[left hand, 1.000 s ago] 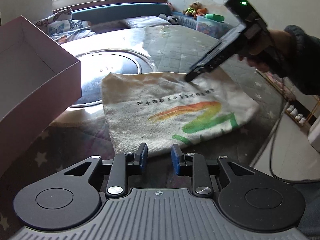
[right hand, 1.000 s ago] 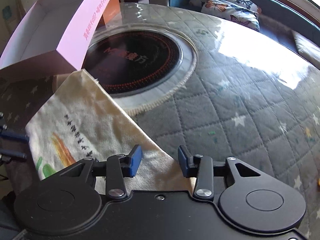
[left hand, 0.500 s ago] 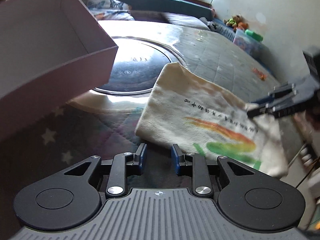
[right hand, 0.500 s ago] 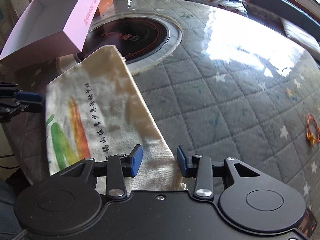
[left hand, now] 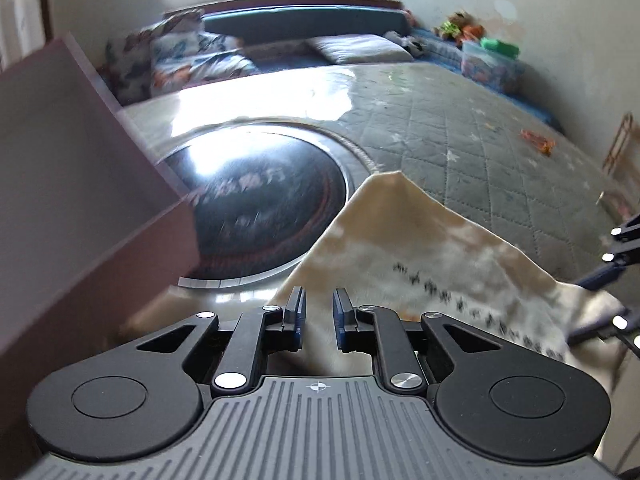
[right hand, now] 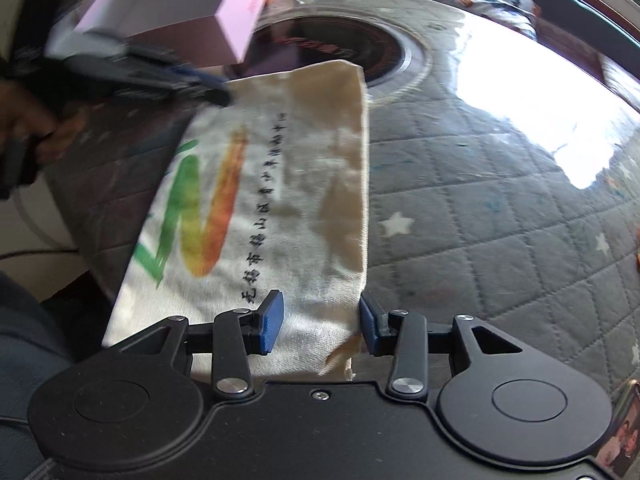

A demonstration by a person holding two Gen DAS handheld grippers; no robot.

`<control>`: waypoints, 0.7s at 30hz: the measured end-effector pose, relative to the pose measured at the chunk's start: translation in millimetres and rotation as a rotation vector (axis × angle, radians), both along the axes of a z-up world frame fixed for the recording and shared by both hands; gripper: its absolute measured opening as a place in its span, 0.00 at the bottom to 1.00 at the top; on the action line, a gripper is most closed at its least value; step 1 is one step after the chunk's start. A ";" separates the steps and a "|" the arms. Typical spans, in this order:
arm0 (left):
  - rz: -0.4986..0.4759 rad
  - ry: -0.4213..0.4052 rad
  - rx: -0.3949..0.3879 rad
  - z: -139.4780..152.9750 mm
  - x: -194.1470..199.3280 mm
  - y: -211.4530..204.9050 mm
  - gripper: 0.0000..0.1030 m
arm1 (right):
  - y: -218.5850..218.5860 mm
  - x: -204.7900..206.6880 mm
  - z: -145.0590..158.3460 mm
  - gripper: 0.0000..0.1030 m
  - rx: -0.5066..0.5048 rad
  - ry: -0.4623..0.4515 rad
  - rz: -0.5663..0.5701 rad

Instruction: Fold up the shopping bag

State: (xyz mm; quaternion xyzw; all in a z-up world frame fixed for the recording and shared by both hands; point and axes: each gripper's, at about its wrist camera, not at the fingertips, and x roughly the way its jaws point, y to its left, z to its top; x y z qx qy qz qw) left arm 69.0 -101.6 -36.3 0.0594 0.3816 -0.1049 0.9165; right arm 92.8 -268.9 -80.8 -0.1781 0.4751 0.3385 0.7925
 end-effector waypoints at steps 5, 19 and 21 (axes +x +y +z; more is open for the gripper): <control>0.023 -0.023 -0.034 8.2 -16.9 3.5 0.19 | 2.8 -3.0 -0.5 0.44 0.009 0.002 0.020; 0.194 0.020 -0.079 -0.2 -28.0 32.1 0.30 | 1.9 8.3 6.0 0.44 0.023 -0.055 0.026; 0.191 0.023 -0.096 -0.8 -26.4 32.8 0.28 | 0.9 12.5 6.2 0.44 0.029 -0.053 0.024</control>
